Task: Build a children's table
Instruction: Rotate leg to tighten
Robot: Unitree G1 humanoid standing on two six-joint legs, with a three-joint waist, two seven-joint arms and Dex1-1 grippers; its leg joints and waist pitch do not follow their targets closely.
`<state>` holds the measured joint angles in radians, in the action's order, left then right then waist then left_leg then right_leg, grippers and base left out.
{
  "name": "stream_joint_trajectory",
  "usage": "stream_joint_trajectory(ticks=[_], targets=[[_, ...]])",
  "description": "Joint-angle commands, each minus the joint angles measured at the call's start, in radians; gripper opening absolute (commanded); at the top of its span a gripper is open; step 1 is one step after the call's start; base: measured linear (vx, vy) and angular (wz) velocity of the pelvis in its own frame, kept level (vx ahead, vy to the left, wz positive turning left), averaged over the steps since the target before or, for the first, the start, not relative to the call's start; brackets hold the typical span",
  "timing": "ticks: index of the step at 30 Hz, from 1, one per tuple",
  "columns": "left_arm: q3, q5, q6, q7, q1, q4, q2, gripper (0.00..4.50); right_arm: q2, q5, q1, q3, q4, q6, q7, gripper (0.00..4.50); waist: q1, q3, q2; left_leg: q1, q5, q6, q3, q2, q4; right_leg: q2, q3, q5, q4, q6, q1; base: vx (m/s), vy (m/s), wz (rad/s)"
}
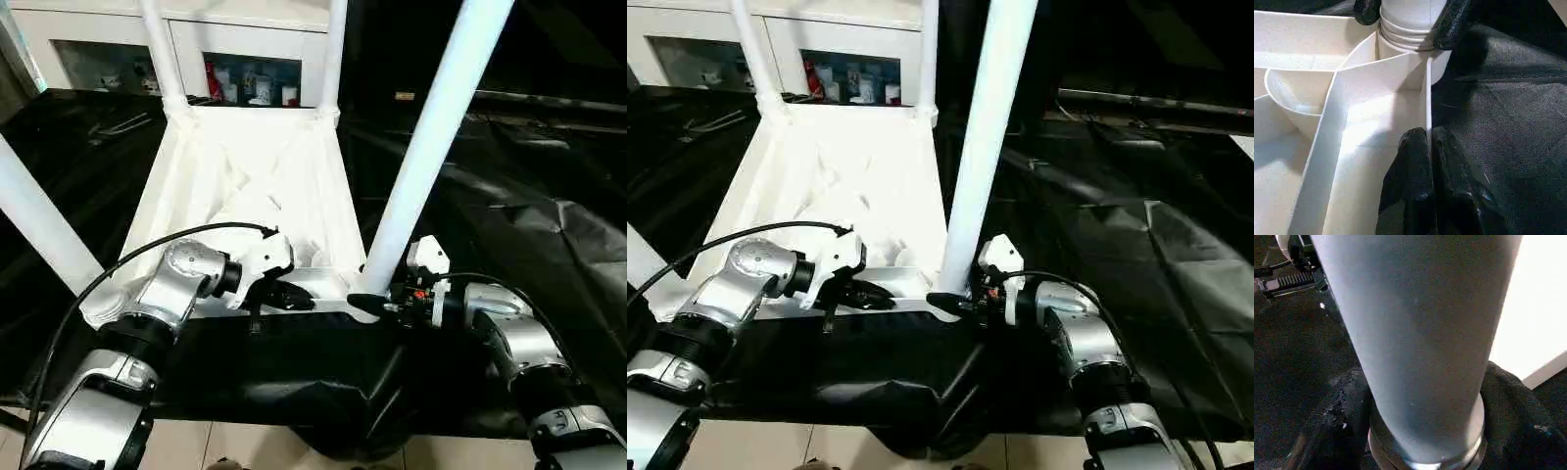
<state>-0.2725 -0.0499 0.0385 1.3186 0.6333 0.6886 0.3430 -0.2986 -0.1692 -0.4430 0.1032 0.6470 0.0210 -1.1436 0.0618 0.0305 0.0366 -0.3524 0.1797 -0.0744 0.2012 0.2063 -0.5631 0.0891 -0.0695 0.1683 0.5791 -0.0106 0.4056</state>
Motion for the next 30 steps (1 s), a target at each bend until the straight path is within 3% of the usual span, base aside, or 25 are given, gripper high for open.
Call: stream_joint_trajectory(ticks=[1, 4, 5, 7, 8, 11, 12, 13, 14, 15, 16, 19, 20, 21, 22, 23, 25, 28, 30], targets=[[-0.029, -0.020, 0.010, -0.039, -0.017, 0.029, -0.019, 0.00, 0.010, -0.008, 0.011, 0.022, -0.021, -0.025, -0.021, 2.71, 0.002, -0.048, 0.001, 0.004, 0.216, 0.062, -0.008, 0.033, 0.059, 0.051, 0.040, 0.193, -0.052, -0.230, -0.047, 0.000, 0.000, 0.00], [-0.012, -0.048, 0.017, -0.172, 0.009, 0.074, -0.058, 0.00, 0.043, 0.005, 0.021, 0.004, -0.009, -0.043, 0.073, 2.70, 0.003, -0.042, 0.003, 0.010, 0.256, 0.053, -0.007, 0.034, 0.062, 0.052, 0.041, 0.263, -0.063, -0.216, -0.040, 0.000, 0.000, 0.00], [-0.003, -0.058, 0.034, -0.246, 0.024, 0.095, -0.087, 0.00, 0.074, 0.026, 0.020, -0.008, 0.017, -0.048, 0.176, 2.70, 0.001, -0.040, 0.005, 0.015, 0.303, 0.031, -0.011, 0.031, 0.064, 0.057, 0.043, 0.359, -0.074, -0.190, -0.035, 0.000, 0.000, 0.00], [0.001, -0.065, 0.047, -0.298, 0.034, 0.109, -0.111, 0.00, 0.101, 0.047, 0.016, -0.018, 0.044, -0.048, 0.267, 2.70, -0.003, -0.038, 0.006, 0.016, 0.327, 0.021, -0.014, 0.029, 0.066, 0.058, 0.042, 0.421, -0.081, -0.169, -0.032, 0.000, 0.000, 0.00], [0.008, -0.073, 0.071, -0.385, 0.050, 0.129, -0.159, 0.00, 0.150, 0.076, 0.004, -0.037, 0.089, -0.045, 0.432, 2.69, -0.008, -0.035, 0.004, 0.016, 0.344, 0.010, -0.016, 0.028, 0.068, 0.058, 0.041, 0.473, -0.088, -0.147, -0.027, -0.053, 0.004, -0.01], [0.016, -0.077, 0.101, -0.502, 0.070, 0.154, -0.244, 0.00, 0.233, 0.075, -0.032, -0.093, 0.157, -0.069, 0.677, 2.69, -0.026, -0.033, 0.007, 0.022, 0.410, -0.011, -0.029, 0.021, 0.067, 0.060, 0.027, 0.646, -0.111, -0.069, -0.020, -0.054, 0.007, -0.03], [0.013, -0.079, 0.107, -0.519, 0.072, 0.156, -0.264, 0.00, 0.253, 0.074, -0.043, -0.104, 0.171, -0.074, 0.730, 2.69, -0.026, -0.033, 0.007, 0.022, 0.410, -0.011, -0.029, 0.021, 0.067, 0.060, 0.027, 0.646, -0.111, -0.069, -0.020, -0.052, 0.011, -0.04], [0.012, -0.079, 0.108, -0.523, 0.073, 0.157, -0.268, 0.00, 0.257, 0.075, -0.046, -0.106, 0.174, -0.075, 0.742, 2.69, -0.035, -0.031, -0.001, 0.025, 0.437, -0.014, -0.030, 0.020, 0.066, 0.056, 0.025, 0.658, -0.119, -0.061, -0.012, 0.000, 0.000, 0.00], [0.008, -0.081, 0.111, -0.530, 0.074, 0.158, -0.282, 0.00, 0.272, 0.076, -0.054, -0.111, 0.182, -0.078, 0.773, 2.69, -0.039, -0.032, 0.002, 0.025, 0.459, -0.002, -0.033, 0.017, 0.065, 0.055, 0.019, 0.675, -0.125, -0.046, -0.014, 0.000, 0.000, 0.00], [-0.003, -0.086, 0.111, -0.532, 0.073, 0.158, -0.306, 0.00, 0.302, 0.081, -0.070, -0.110, 0.189, -0.075, 0.801, 2.69, -0.039, -0.033, -0.004, 0.026, 0.463, 0.001, -0.033, 0.017, 0.065, 0.055, 0.020, 0.671, -0.126, -0.044, -0.012, 0.000, 0.000, 0.00], [-0.006, -0.087, 0.110, -0.532, 0.073, 0.158, -0.311, 0.00, 0.309, 0.084, -0.074, -0.108, 0.190, -0.072, 0.804, 2.69, -0.043, -0.032, -0.002, 0.025, 0.467, 0.002, -0.033, 0.016, 0.066, 0.054, 0.019, 0.668, -0.128, -0.044, -0.011, 0.000, 0.000, 0.00], [-0.018, -0.093, 0.098, -0.526, 0.073, 0.160, -0.321, 0.00, 0.325, 0.114, -0.083, -0.077, 0.182, -0.033, 0.786, 2.69, -0.044, -0.037, -0.004, 0.017, 0.460, 0.009, -0.036, 0.020, 0.073, 0.055, 0.017, 0.624, -0.125, -0.046, -0.021, 0.000, 0.000, 0.00], [-0.019, -0.092, 0.091, -0.517, 0.072, 0.158, -0.317, 0.00, 0.323, 0.121, -0.083, -0.068, 0.178, -0.015, 0.771, 3.04, -0.045, -0.036, 0.005, 0.015, 0.459, 0.012, -0.034, 0.020, 0.074, 0.054, 0.019, 0.609, -0.124, -0.051, -0.020, 0.000, 0.000, 0.00], [-0.020, -0.095, 0.085, -0.507, 0.070, 0.158, -0.310, 0.00, 0.325, 0.111, -0.086, -0.074, 0.178, 0.002, 0.752, 3.25, -0.043, -0.036, 0.002, 0.017, 0.457, 0.016, -0.034, 0.020, 0.074, 0.056, 0.022, 0.603, -0.122, -0.058, -0.018, 0.000, 0.000, 0.00], [-0.018, -0.092, 0.074, -0.488, 0.065, 0.152, -0.298, 0.00, 0.318, 0.095, -0.086, -0.079, 0.173, 0.004, 0.717, 3.39, -0.042, -0.036, 0.002, 0.015, 0.449, 0.022, -0.033, 0.020, 0.074, 0.057, 0.024, 0.594, -0.121, -0.064, -0.019, 0.000, 0.000, 0.00], [-0.018, -0.089, 0.068, -0.476, 0.062, 0.149, -0.291, 0.00, 0.313, 0.083, -0.087, -0.083, 0.170, 0.004, 0.693, 3.39, -0.043, -0.037, 0.014, 0.012, 0.443, 0.027, -0.032, 0.020, 0.074, 0.056, 0.025, 0.590, -0.121, -0.065, -0.020, 0.000, 0.000, 0.00], [-0.018, -0.085, 0.058, -0.449, 0.055, 0.141, -0.265, 0.00, 0.285, 0.068, -0.086, -0.080, 0.155, 0.007, 0.634, 3.58, -0.039, -0.037, 0.008, 0.009, 0.421, 0.035, -0.032, 0.022, 0.076, 0.059, 0.029, 0.562, -0.114, -0.077, -0.025, 0.000, 0.000, 0.00], [-0.009, -0.078, 0.058, -0.400, 0.051, 0.134, -0.225, 0.00, 0.229, 0.055, -0.073, -0.062, 0.117, -0.009, 0.497, 3.81, -0.034, -0.038, 0.010, 0.007, 0.385, 0.052, -0.026, 0.024, 0.074, 0.059, 0.034, 0.509, -0.109, -0.101, -0.026, 0.000, 0.000, 0.00], [-0.005, -0.068, 0.043, -0.345, 0.047, 0.125, -0.190, 0.00, 0.174, 0.052, -0.055, -0.038, 0.083, -0.007, 0.385, 3.81, -0.030, -0.039, 0.012, 0.001, 0.357, 0.065, -0.025, 0.024, 0.074, 0.058, 0.035, 0.481, -0.104, -0.108, -0.035, 0.000, 0.000, 0.00]])
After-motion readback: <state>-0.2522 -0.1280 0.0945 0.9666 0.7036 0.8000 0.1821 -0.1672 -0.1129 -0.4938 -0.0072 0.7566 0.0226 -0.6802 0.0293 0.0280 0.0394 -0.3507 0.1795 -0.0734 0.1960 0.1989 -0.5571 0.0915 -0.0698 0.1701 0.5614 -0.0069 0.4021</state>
